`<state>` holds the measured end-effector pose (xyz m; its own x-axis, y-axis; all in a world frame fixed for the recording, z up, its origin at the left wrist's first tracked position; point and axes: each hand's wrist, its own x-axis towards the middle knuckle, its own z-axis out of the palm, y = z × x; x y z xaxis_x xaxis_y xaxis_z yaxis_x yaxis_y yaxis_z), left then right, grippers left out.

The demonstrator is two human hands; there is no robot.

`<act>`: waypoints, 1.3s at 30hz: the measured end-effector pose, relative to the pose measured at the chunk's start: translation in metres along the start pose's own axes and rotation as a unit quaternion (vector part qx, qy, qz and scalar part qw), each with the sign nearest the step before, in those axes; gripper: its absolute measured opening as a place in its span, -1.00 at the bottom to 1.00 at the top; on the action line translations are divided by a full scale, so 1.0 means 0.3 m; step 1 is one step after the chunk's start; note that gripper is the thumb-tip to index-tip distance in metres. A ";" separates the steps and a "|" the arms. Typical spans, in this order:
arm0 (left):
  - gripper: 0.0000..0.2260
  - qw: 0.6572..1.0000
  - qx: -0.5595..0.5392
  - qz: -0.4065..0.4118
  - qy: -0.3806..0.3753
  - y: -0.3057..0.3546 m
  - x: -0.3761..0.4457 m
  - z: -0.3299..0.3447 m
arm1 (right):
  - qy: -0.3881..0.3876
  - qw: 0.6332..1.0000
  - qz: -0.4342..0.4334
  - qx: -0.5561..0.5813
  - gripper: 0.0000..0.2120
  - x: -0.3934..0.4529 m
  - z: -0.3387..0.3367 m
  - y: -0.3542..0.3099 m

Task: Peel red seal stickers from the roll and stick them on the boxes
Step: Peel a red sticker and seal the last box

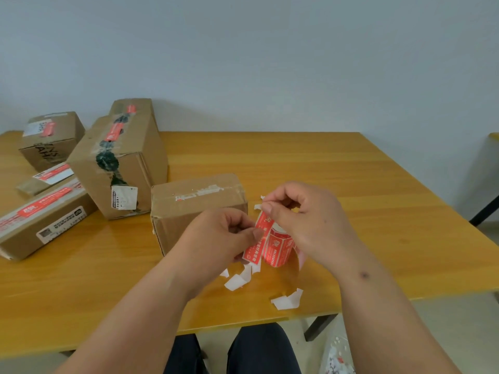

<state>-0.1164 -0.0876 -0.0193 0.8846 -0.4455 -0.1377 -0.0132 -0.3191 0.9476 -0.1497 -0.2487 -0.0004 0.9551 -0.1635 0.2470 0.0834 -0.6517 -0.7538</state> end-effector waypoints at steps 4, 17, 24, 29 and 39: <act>-0.80 0.998 -0.070 -0.007 -0.002 -0.026 -0.012 -0.041 | 0.039 0.998 0.023 0.049 -0.82 -0.005 0.020 -0.016; -0.88 0.982 -0.184 -0.031 -0.013 -0.067 -0.075 -0.137 | 0.099 0.988 0.068 0.094 -0.89 -0.005 0.072 -0.043; -0.78 0.982 -0.188 -0.027 0.001 -0.065 -0.094 -0.157 | 0.081 0.991 0.068 0.080 -0.93 -0.004 0.092 -0.059; -0.84 0.984 -0.174 -0.032 0.036 -0.073 -0.093 -0.167 | 0.067 0.987 0.075 0.124 -0.89 -0.011 0.091 -0.068; -0.75 0.940 0.148 0.176 0.252 0.001 -0.105 -0.135 | 0.034 0.978 0.073 0.190 -0.78 -0.016 0.092 -0.088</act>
<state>-0.1254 -0.0396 -0.0031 0.9083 -0.1382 0.3948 -0.4103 -0.4783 0.7765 -0.1486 -0.2101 0.0014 0.9446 -0.2921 0.1499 0.0594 -0.2972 -0.9530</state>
